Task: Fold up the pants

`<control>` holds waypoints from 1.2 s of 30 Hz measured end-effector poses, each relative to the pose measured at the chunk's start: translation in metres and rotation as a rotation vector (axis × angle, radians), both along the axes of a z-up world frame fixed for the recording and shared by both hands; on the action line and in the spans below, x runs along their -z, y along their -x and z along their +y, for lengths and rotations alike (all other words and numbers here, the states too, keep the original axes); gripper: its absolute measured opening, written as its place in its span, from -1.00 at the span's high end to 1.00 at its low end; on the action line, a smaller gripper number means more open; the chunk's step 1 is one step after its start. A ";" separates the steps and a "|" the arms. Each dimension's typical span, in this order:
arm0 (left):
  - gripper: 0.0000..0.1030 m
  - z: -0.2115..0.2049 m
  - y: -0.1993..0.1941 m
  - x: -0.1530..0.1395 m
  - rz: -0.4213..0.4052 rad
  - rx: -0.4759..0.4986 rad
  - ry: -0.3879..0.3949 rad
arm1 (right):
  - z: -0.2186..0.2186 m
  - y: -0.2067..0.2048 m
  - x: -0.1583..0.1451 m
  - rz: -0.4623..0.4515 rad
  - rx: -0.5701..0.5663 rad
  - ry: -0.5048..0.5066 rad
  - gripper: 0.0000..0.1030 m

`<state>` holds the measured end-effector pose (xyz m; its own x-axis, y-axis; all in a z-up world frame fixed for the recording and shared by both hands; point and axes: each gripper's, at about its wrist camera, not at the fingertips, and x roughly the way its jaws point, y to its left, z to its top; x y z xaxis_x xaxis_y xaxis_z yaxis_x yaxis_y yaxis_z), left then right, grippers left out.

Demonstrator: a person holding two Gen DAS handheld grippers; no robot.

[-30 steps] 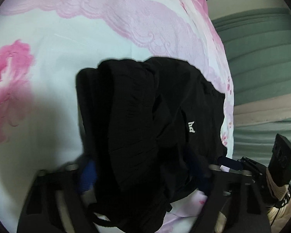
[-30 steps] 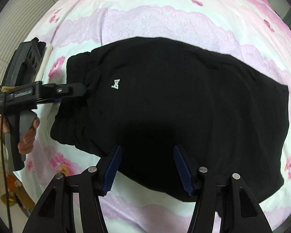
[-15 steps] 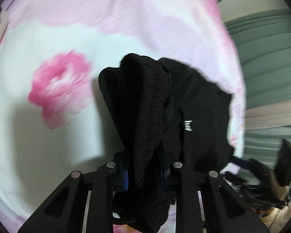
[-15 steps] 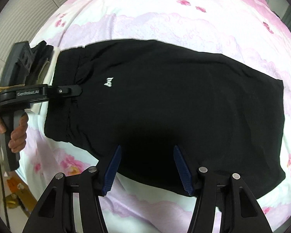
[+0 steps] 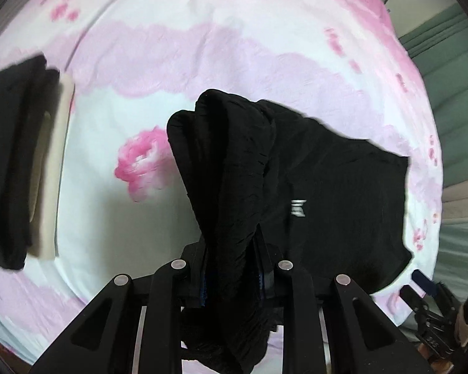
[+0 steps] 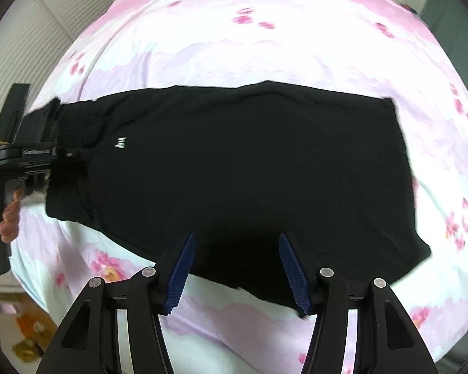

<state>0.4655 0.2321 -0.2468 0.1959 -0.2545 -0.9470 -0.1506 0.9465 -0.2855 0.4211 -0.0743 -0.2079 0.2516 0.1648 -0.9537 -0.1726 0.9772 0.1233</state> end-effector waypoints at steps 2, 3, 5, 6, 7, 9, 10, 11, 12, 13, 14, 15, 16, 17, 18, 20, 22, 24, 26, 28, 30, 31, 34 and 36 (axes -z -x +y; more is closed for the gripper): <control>0.56 -0.017 0.004 -0.019 -0.015 0.009 0.009 | -0.025 0.007 -0.012 -0.023 0.034 -0.013 -0.11; 0.56 -0.028 0.005 -0.029 -0.023 0.004 0.019 | -0.037 0.011 -0.018 -0.035 0.050 -0.020 -0.11; 0.56 -0.049 0.005 -0.045 -0.017 -0.012 0.052 | -0.060 0.016 -0.028 -0.052 0.081 -0.030 -0.11; 0.56 -0.060 0.004 -0.049 -0.014 -0.014 0.068 | -0.074 0.019 -0.034 -0.059 0.100 -0.036 -0.11; 0.56 -0.073 0.003 -0.054 -0.011 -0.017 0.091 | -0.087 0.021 -0.038 -0.067 0.115 -0.043 -0.11; 0.56 -0.099 0.001 -0.060 -0.004 -0.012 0.104 | -0.111 0.025 -0.047 -0.085 0.157 -0.056 -0.11; 0.56 -0.115 -0.001 -0.064 -0.007 -0.006 0.102 | -0.119 0.027 -0.050 -0.092 0.172 -0.062 -0.11; 0.56 -0.129 -0.004 -0.067 -0.010 0.004 0.099 | -0.131 0.028 -0.055 -0.101 0.188 -0.069 -0.11; 0.56 -0.142 -0.005 -0.068 -0.006 0.012 0.100 | -0.138 0.029 -0.057 -0.110 0.201 -0.073 -0.11; 0.56 -0.155 -0.008 -0.069 0.000 0.016 0.102 | -0.150 0.030 -0.060 -0.120 0.215 -0.078 -0.11; 0.56 -0.172 -0.011 -0.070 0.009 0.023 0.097 | -0.161 0.032 -0.063 -0.129 0.227 -0.079 -0.11; 0.56 -0.185 -0.013 -0.071 0.013 0.033 0.088 | -0.172 0.033 -0.066 -0.138 0.239 -0.080 -0.11; 0.56 -0.201 -0.015 -0.070 0.016 0.047 0.071 | -0.183 0.034 -0.069 -0.146 0.251 -0.082 -0.11; 0.56 -0.215 -0.017 -0.069 0.018 0.057 0.057 | -0.188 0.035 -0.070 -0.151 0.260 -0.083 -0.11; 0.56 -0.227 -0.019 -0.067 0.023 0.068 0.048 | -0.199 0.036 -0.071 -0.154 0.272 -0.084 -0.11; 0.56 -0.256 -0.024 -0.060 0.041 0.099 0.029 | -0.219 0.039 -0.070 -0.155 0.294 -0.089 -0.11; 0.56 -0.281 -0.026 -0.052 0.059 0.120 0.008 | -0.240 0.041 -0.066 -0.145 0.315 -0.093 -0.11; 0.56 -0.304 -0.028 -0.043 0.080 0.136 -0.022 | -0.255 0.044 -0.059 -0.132 0.329 -0.097 -0.11; 0.56 -0.324 -0.034 -0.031 0.108 0.133 -0.051 | -0.267 0.044 -0.053 -0.118 0.335 -0.103 -0.11; 0.56 -0.339 -0.040 -0.019 0.127 0.126 -0.081 | -0.280 0.045 -0.047 -0.103 0.340 -0.108 -0.11; 0.56 -0.352 -0.046 -0.008 0.151 0.112 -0.103 | -0.291 0.046 -0.042 -0.095 0.345 -0.115 -0.11; 0.56 -0.360 -0.051 -0.002 0.164 0.114 -0.116 | -0.297 0.046 -0.039 -0.090 0.350 -0.119 -0.11; 0.55 -0.381 -0.062 0.011 0.183 0.122 -0.141 | -0.311 0.045 -0.031 -0.077 0.360 -0.131 -0.11; 0.52 -0.396 -0.068 0.018 0.188 0.140 -0.139 | -0.318 0.045 -0.026 -0.069 0.367 -0.131 -0.11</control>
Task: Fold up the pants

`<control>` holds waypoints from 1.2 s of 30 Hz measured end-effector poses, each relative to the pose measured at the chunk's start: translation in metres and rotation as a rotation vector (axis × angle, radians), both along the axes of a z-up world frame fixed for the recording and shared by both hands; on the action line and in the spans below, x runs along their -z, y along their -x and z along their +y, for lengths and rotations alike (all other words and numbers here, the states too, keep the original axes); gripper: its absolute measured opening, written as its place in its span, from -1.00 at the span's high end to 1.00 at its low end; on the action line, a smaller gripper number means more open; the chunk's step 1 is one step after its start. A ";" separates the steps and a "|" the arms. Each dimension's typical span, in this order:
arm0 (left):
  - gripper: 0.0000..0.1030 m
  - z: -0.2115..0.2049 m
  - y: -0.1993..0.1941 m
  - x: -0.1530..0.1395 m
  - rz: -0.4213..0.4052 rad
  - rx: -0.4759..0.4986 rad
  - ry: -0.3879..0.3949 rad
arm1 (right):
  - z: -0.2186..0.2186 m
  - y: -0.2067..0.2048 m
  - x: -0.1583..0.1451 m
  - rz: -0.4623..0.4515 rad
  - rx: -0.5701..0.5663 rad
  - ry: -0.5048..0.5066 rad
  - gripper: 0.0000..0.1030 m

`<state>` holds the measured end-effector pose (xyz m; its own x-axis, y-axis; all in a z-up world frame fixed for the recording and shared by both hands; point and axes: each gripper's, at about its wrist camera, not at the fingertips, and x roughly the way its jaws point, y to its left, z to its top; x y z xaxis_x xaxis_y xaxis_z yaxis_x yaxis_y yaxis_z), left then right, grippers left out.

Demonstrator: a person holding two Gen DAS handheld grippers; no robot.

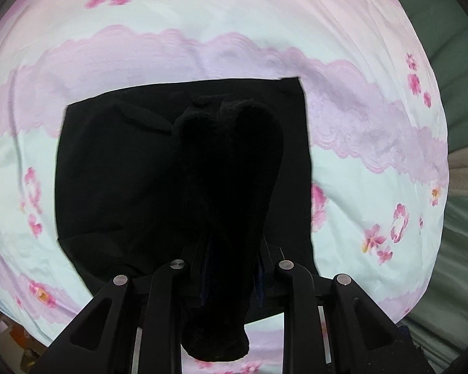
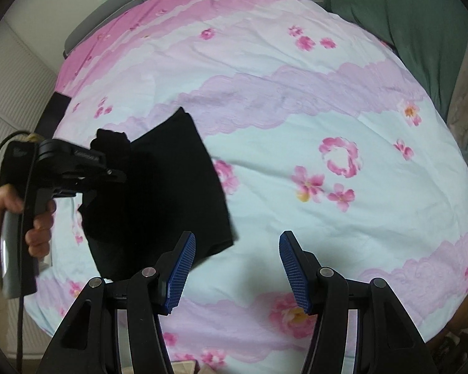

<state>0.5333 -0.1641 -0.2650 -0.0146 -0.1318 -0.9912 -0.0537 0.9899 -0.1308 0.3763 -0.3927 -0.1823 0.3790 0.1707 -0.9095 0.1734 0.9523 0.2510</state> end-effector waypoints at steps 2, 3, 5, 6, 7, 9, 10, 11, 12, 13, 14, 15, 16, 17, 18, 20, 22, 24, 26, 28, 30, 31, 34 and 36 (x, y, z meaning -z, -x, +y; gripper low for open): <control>0.45 -0.010 -0.006 0.005 0.007 -0.007 0.020 | -0.006 0.000 0.006 0.011 0.011 -0.002 -0.11; 0.33 -0.013 -0.010 0.007 0.010 -0.013 0.041 | -0.009 -0.001 0.008 0.018 0.016 -0.003 -0.11; -0.11 -0.018 -0.014 0.006 0.011 -0.016 0.101 | -0.012 -0.002 0.013 0.026 0.021 -0.007 -0.11; -0.29 -0.018 -0.015 0.002 0.004 -0.015 0.118 | -0.013 -0.003 0.015 0.029 0.020 -0.009 -0.12; -0.29 -0.018 -0.015 -0.005 -0.013 -0.006 0.125 | -0.013 -0.004 0.017 0.032 0.016 -0.011 -0.12; -0.32 -0.014 -0.013 -0.019 -0.052 0.041 0.126 | -0.012 -0.007 0.020 0.037 0.006 -0.013 -0.12; -0.32 -0.011 -0.010 -0.025 -0.072 0.061 0.113 | -0.010 -0.009 0.021 0.034 -0.002 -0.018 -0.12; -0.32 -0.002 -0.005 -0.034 -0.105 0.078 0.089 | -0.009 -0.010 0.022 0.032 -0.008 -0.020 -0.12; -0.33 0.004 -0.001 -0.038 -0.124 0.088 0.072 | -0.006 -0.012 0.022 0.029 -0.016 -0.023 -0.12; -0.33 0.012 0.006 -0.042 -0.144 0.108 0.043 | -0.002 -0.014 0.024 0.024 -0.029 -0.032 -0.12; -0.34 0.019 0.012 -0.044 -0.157 0.121 0.018 | 0.002 -0.016 0.025 0.021 -0.041 -0.038 -0.12; -0.33 0.027 0.022 -0.044 -0.174 0.138 -0.015 | 0.006 -0.018 0.027 0.020 -0.053 -0.044 -0.12; -0.33 0.039 0.031 -0.043 -0.184 0.154 -0.047 | 0.011 -0.021 0.029 0.019 -0.071 -0.051 -0.12; -0.33 0.049 0.042 -0.040 -0.190 0.168 -0.086 | 0.017 -0.024 0.031 0.013 -0.094 -0.062 -0.12; -0.33 0.059 0.055 -0.036 -0.195 0.179 -0.128 | 0.025 -0.028 0.035 0.007 -0.120 -0.076 -0.12; -0.34 0.077 0.076 -0.026 -0.189 0.188 -0.182 | 0.039 -0.036 0.043 0.011 -0.169 -0.106 -0.12; -0.33 0.096 0.098 -0.014 -0.150 0.161 -0.203 | 0.053 -0.044 0.053 0.023 -0.212 -0.124 -0.12; -0.33 0.108 0.114 -0.003 -0.109 0.128 -0.182 | 0.068 -0.053 0.064 0.039 -0.259 -0.141 -0.12; -0.33 0.117 0.128 0.003 -0.097 0.092 -0.167 | 0.077 -0.060 0.074 0.061 -0.274 -0.151 -0.12; -0.33 0.122 0.134 0.009 -0.086 0.053 -0.154 | 0.085 -0.069 0.086 0.080 -0.284 -0.169 -0.12; -0.33 0.128 0.139 0.012 -0.076 0.015 -0.134 | 0.088 -0.075 0.095 0.096 -0.279 -0.171 -0.12; -0.33 0.131 0.141 0.013 -0.072 0.000 -0.126 | 0.089 -0.078 0.100 0.106 -0.273 -0.175 -0.12; -0.33 0.134 0.144 0.016 -0.070 -0.002 -0.124 | 0.090 -0.087 0.116 0.155 -0.241 -0.186 -0.12; -0.33 0.136 0.144 0.017 -0.073 0.008 -0.131 | 0.092 -0.093 0.127 0.198 -0.209 -0.215 -0.12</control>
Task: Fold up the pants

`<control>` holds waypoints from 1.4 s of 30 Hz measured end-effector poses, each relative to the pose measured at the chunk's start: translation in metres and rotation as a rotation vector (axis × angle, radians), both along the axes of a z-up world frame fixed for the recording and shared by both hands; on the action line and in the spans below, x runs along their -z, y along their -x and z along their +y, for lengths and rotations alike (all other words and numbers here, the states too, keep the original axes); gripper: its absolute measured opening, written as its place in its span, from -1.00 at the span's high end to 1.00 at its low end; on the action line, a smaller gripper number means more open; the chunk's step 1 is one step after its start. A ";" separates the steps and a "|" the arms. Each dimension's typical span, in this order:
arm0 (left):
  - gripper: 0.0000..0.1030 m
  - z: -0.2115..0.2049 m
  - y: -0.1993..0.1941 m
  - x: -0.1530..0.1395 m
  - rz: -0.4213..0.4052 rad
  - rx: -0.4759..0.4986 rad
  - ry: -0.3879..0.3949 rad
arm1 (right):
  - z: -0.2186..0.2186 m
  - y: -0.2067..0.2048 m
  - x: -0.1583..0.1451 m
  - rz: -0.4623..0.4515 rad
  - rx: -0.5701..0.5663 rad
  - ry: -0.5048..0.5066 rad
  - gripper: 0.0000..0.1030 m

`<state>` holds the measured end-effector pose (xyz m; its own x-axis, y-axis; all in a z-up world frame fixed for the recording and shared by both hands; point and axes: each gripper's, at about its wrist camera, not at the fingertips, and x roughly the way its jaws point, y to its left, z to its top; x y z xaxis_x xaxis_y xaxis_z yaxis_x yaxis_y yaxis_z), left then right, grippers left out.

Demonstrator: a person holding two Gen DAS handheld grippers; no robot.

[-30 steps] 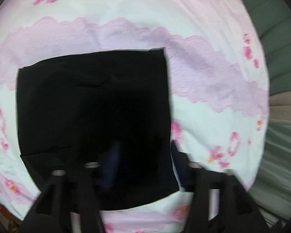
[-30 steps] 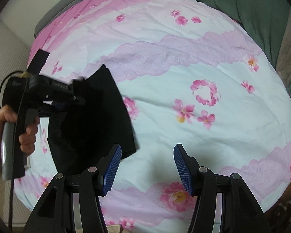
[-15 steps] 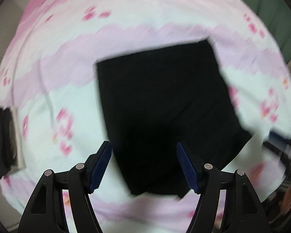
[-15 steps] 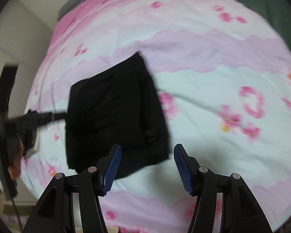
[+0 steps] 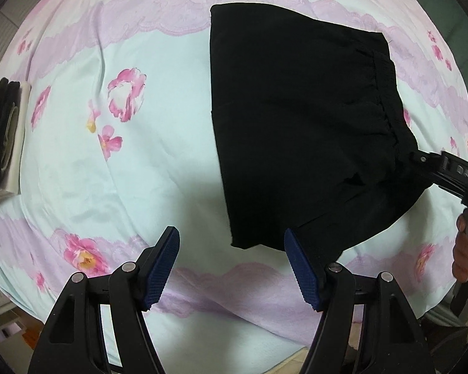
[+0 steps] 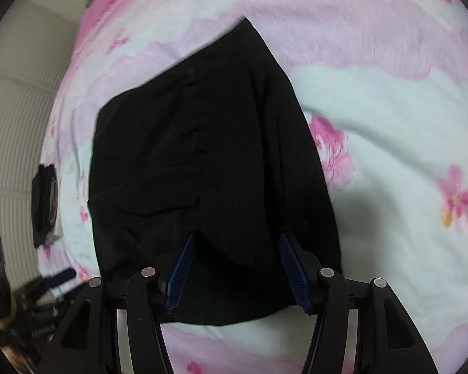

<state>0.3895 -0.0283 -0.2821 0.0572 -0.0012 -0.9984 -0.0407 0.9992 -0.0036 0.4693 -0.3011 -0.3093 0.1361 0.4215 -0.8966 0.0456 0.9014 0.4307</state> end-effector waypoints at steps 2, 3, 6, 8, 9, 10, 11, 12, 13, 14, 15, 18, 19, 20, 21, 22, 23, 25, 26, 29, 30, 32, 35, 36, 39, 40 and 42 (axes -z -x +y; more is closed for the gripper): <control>-0.33 0.002 -0.001 -0.001 0.000 0.006 -0.005 | 0.002 -0.003 0.010 0.035 0.017 0.005 0.01; -0.33 0.003 -0.002 -0.002 -0.002 0.011 -0.003 | 0.003 -0.004 0.011 0.033 0.013 0.015 0.10; -0.33 0.008 -0.001 -0.005 -0.006 0.014 -0.011 | 0.010 -0.002 -0.001 -0.023 -0.033 0.076 0.29; -0.33 0.011 0.000 -0.006 -0.004 0.005 -0.008 | 0.012 -0.001 -0.012 -0.069 -0.066 0.148 0.32; -0.33 0.013 0.000 -0.007 -0.003 -0.003 -0.002 | 0.012 0.000 -0.017 -0.079 -0.075 0.166 0.32; -0.33 0.015 0.001 -0.007 -0.001 -0.010 0.002 | 0.009 0.000 -0.020 -0.084 -0.081 0.176 0.32; -0.33 0.016 0.002 -0.008 -0.002 -0.017 0.001 | 0.007 -0.001 -0.023 -0.093 -0.086 0.193 0.32; -0.33 0.018 0.003 -0.009 -0.003 -0.021 -0.001 | 0.006 -0.002 -0.024 -0.102 -0.095 0.216 0.32; -0.33 0.019 0.005 -0.009 -0.003 -0.024 -0.002 | 0.005 -0.005 -0.024 -0.107 -0.109 0.255 0.32; -0.33 0.019 0.006 -0.010 -0.005 -0.026 -0.003 | 0.003 -0.008 -0.022 -0.103 -0.114 0.286 0.31; -0.33 0.023 0.009 -0.012 -0.008 -0.030 -0.006 | 0.001 -0.010 -0.018 -0.089 -0.115 0.299 0.26; -0.33 0.024 0.012 -0.016 -0.022 -0.035 -0.020 | -0.006 -0.012 -0.010 -0.041 -0.092 0.291 0.04; -0.33 0.026 0.015 -0.019 -0.030 -0.035 -0.025 | -0.006 -0.011 -0.012 -0.041 -0.079 0.296 -0.05; -0.33 0.027 0.017 -0.023 -0.040 -0.037 -0.030 | -0.007 -0.006 -0.017 -0.053 -0.060 0.314 -0.19; -0.34 0.028 0.020 -0.026 -0.048 -0.040 -0.032 | -0.008 0.000 -0.023 -0.068 -0.045 0.332 -0.22; -0.34 0.031 0.024 -0.031 -0.061 -0.045 -0.033 | -0.008 0.007 -0.031 -0.089 -0.032 0.341 -0.22; -0.33 0.033 0.028 -0.036 -0.074 -0.050 -0.032 | -0.008 0.015 -0.039 -0.107 -0.021 0.337 -0.22; -0.33 0.036 0.034 -0.047 -0.101 -0.057 -0.033 | -0.007 0.031 -0.054 -0.132 -0.001 0.324 -0.23; -0.33 0.036 0.037 -0.054 -0.118 -0.059 -0.033 | -0.006 0.042 -0.063 -0.150 0.007 0.315 -0.23; -0.34 0.036 0.045 -0.071 -0.160 -0.054 -0.028 | 0.001 0.066 -0.086 -0.191 0.003 0.285 -0.23; -0.34 0.038 0.048 -0.077 -0.175 -0.047 -0.024 | 0.003 0.073 -0.092 -0.202 -0.003 0.273 -0.23; -0.34 0.041 0.051 -0.086 -0.200 -0.025 -0.025 | 0.008 0.088 -0.105 -0.226 -0.013 0.254 -0.23; -0.34 0.046 0.054 -0.099 -0.235 0.024 -0.041 | 0.010 0.104 -0.124 -0.267 0.002 0.219 -0.23; -0.34 0.048 0.054 -0.101 -0.244 0.042 -0.044 | 0.012 0.112 -0.129 -0.281 0.011 0.211 -0.23; -0.34 0.054 0.056 -0.109 -0.272 0.121 -0.057 | 0.028 0.131 -0.141 -0.314 0.038 0.189 -0.23; -0.34 0.057 0.055 -0.111 -0.277 0.147 -0.059 | 0.035 0.139 -0.144 -0.324 0.052 0.182 -0.23; -0.34 0.064 0.053 -0.112 -0.288 0.209 -0.058 | 0.048 0.155 -0.148 -0.333 0.078 0.182 -0.23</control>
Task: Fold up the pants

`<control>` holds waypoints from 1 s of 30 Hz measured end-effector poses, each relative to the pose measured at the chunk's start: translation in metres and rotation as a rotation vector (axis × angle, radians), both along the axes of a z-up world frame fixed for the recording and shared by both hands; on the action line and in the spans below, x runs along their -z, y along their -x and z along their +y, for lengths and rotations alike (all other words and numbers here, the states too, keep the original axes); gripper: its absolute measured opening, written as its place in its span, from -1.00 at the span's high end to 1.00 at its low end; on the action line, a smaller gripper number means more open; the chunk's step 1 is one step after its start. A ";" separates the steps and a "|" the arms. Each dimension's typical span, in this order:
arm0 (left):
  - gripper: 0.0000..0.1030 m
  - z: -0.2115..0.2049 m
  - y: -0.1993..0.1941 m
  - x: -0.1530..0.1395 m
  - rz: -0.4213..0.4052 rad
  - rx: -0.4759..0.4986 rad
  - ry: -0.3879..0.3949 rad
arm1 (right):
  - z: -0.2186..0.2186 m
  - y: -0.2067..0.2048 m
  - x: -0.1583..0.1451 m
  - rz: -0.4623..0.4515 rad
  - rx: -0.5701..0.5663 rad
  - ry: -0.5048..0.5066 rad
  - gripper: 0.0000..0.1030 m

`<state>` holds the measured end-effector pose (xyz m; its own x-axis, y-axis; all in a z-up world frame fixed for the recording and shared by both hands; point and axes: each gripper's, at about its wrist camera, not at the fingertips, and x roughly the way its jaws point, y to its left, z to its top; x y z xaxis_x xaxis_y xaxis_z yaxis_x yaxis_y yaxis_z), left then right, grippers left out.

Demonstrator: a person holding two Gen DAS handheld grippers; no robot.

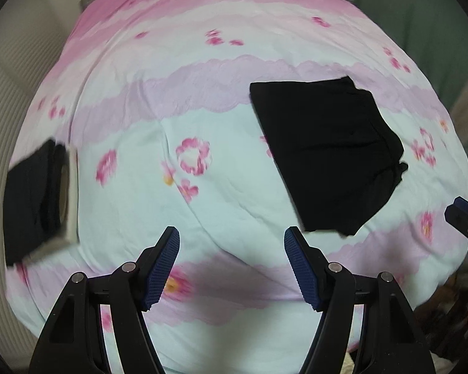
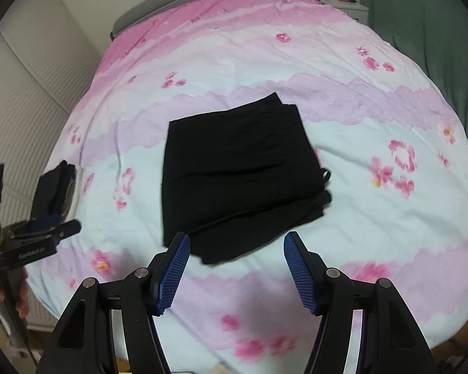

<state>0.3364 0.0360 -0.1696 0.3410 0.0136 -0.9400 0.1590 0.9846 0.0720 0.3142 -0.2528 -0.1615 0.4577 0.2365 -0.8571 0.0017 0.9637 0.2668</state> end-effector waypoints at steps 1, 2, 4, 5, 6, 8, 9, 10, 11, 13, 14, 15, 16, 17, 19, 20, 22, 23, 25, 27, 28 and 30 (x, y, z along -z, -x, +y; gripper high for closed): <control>-0.34 0.004 -0.001 0.000 -0.003 0.024 0.005 | 0.007 0.006 -0.001 -0.006 0.014 -0.003 -0.23; -0.34 0.010 -0.004 0.000 -0.005 0.060 0.015 | 0.016 0.014 -0.001 -0.012 0.037 -0.009 -0.23; -0.34 0.019 -0.009 0.002 -0.013 0.127 0.035 | 0.035 0.029 0.001 -0.019 0.091 -0.027 -0.23; -0.34 0.025 -0.013 0.003 -0.018 0.171 0.049 | 0.043 0.036 0.002 -0.024 0.114 -0.032 -0.23; -0.34 0.029 -0.015 0.004 -0.019 0.204 0.061 | 0.053 0.042 0.005 -0.028 0.142 -0.036 -0.23; -0.34 0.037 -0.022 0.006 -0.018 0.273 0.074 | 0.073 0.054 0.009 -0.034 0.216 -0.050 -0.23; -0.34 0.043 -0.027 0.007 -0.022 0.323 0.079 | 0.082 0.060 0.011 -0.036 0.260 -0.059 -0.23; -0.34 0.045 -0.030 0.008 -0.024 0.352 0.083 | 0.092 0.067 0.014 -0.038 0.324 -0.080 -0.23; -0.34 0.049 -0.034 0.009 -0.022 0.382 0.091 | 0.100 0.071 0.016 -0.042 0.365 -0.097 -0.23; -0.34 0.057 -0.050 0.016 -0.010 0.420 0.097 | 0.118 0.077 0.022 -0.046 0.446 -0.117 -0.23; -0.34 0.060 -0.059 0.020 -0.001 0.430 0.104 | 0.125 0.077 0.024 -0.038 0.473 -0.123 -0.23; -0.34 0.061 -0.068 0.024 0.010 0.437 0.112 | 0.131 0.077 0.026 -0.034 0.499 -0.136 -0.23; -0.34 0.063 -0.079 0.030 0.020 0.445 0.124 | 0.138 0.076 0.029 -0.041 0.540 -0.156 -0.23; -0.34 0.064 -0.088 0.034 0.024 0.451 0.135 | 0.142 0.075 0.032 -0.042 0.568 -0.165 -0.23; -0.34 0.062 -0.111 0.047 0.028 0.465 0.148 | 0.151 0.067 0.043 -0.034 0.642 -0.188 -0.23; -0.34 0.062 -0.120 0.053 0.030 0.471 0.153 | 0.154 0.062 0.049 -0.023 0.664 -0.186 -0.23; -0.34 0.056 -0.141 0.066 0.034 0.493 0.169 | 0.160 0.049 0.066 0.007 0.699 -0.187 -0.23; -0.34 0.052 -0.150 0.072 0.029 0.507 0.179 | 0.162 0.044 0.073 0.017 0.709 -0.192 -0.23; -0.34 0.042 -0.164 0.080 -0.001 0.543 0.186 | 0.164 0.035 0.085 0.030 0.728 -0.183 -0.23; -0.34 0.031 -0.176 0.089 -0.015 0.586 0.193 | 0.167 0.023 0.097 0.037 0.726 -0.164 -0.22; -0.34 0.024 -0.183 0.094 -0.007 0.610 0.205 | 0.166 0.018 0.102 0.043 0.729 -0.158 -0.22; -0.34 0.011 -0.195 0.106 0.014 0.633 0.222 | 0.165 0.011 0.111 0.049 0.745 -0.161 -0.20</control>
